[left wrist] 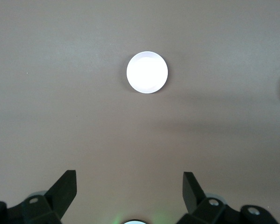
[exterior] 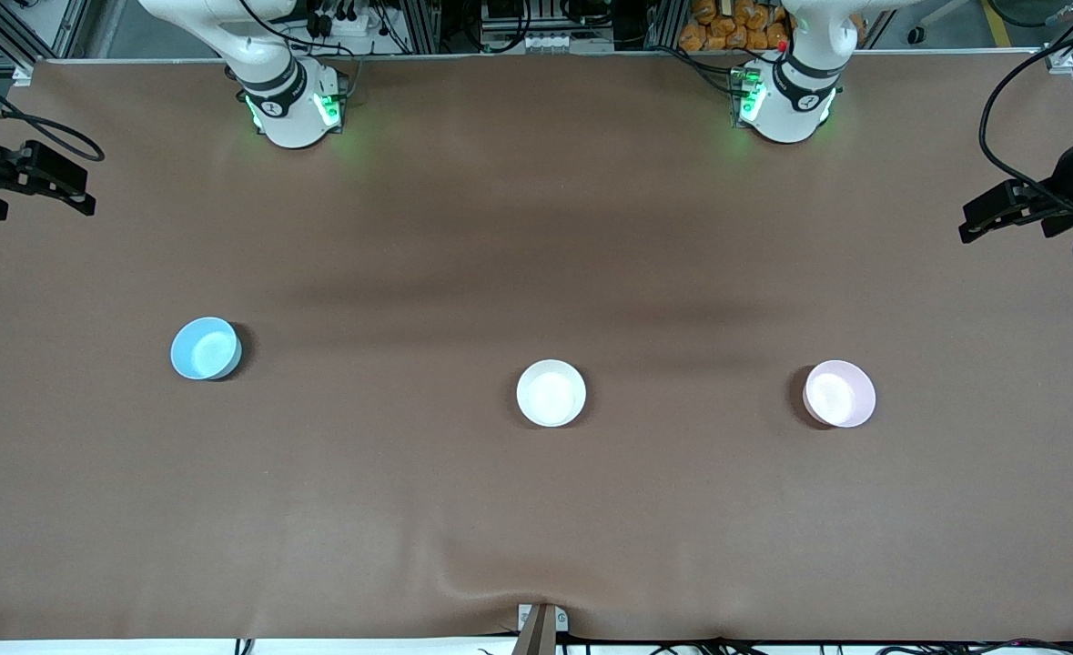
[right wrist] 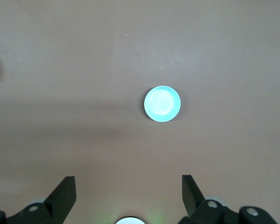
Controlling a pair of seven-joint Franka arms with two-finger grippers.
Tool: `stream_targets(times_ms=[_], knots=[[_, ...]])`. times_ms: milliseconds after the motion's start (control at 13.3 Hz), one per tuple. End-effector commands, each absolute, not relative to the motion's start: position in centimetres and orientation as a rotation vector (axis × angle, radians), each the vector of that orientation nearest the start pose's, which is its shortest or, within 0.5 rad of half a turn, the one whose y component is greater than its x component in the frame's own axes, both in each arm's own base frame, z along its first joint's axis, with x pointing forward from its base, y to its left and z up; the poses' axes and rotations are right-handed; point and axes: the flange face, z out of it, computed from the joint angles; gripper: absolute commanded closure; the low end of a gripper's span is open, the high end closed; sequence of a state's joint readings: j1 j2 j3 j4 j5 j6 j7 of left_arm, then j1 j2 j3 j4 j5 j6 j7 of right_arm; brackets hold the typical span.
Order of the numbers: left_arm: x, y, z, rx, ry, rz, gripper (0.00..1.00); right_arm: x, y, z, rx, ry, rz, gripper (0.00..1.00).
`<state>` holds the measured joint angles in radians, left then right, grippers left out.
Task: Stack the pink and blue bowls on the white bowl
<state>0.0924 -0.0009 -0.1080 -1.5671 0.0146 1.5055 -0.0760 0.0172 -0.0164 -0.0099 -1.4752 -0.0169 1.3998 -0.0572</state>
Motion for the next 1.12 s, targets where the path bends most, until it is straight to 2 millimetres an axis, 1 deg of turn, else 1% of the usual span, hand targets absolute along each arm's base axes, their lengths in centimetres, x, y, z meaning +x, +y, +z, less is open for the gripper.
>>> stream_targets(times_ms=[0, 150, 300, 375, 450, 525, 600, 675, 825, 1050], knots=[[54.3, -0.4, 62.9, -3.105, -0.081, 0.089, 0.0, 53.2, -0.2, 66.4, -3.144, -0.081, 0.092, 0.0], [54.9, -0.4, 62.1, -3.106, -0.083, 0.098, 0.0, 53.2, -0.2, 66.4, -3.144, -0.083, 0.092, 0.0], [56.7, -0.2, 59.9, -3.112, -0.083, 0.101, 0.0, 53.2, -0.2, 66.5, -3.143, -0.085, 0.09, 0.0], [58.3, 0.1, 57.9, -3.117, -0.089, 0.091, 0.0, 53.2, -0.3, 66.4, -3.143, -0.081, 0.094, 0.0], [60.1, 0.8, 55.0, -3.11, -0.102, 0.105, 0.0, 53.2, -0.3, 66.4, -3.143, -0.083, 0.092, 0.0], [61.9, 1.5, 51.6, -3.105, -0.109, 0.123, 0.0, 53.2, -0.2, 66.3, -3.143, -0.085, 0.094, 0.0], [63.4, 2.5, 48.4, -3.105, -0.131, 0.136, 0.0, 53.2, -0.2, 66.3, -3.143, -0.088, 0.094, 0.0], [64.7, 4.2, 45.4, -3.108, -0.169, 0.139, 0.0, 53.2, -0.3, 66.4, -3.143, -0.088, 0.092, 0.0], [66.5, 5.5, 40.0, -3.117, -0.19, 0.137, 0.0, 53.2, -0.4, 66.3, -3.143, -0.083, 0.094, 0.0], [67.9, 5.5, 33.3, -3.127, -0.187, 0.156, 0.0, 53.2, -0.5, 66.3, -3.143, -0.081, 0.094, 0.0]])
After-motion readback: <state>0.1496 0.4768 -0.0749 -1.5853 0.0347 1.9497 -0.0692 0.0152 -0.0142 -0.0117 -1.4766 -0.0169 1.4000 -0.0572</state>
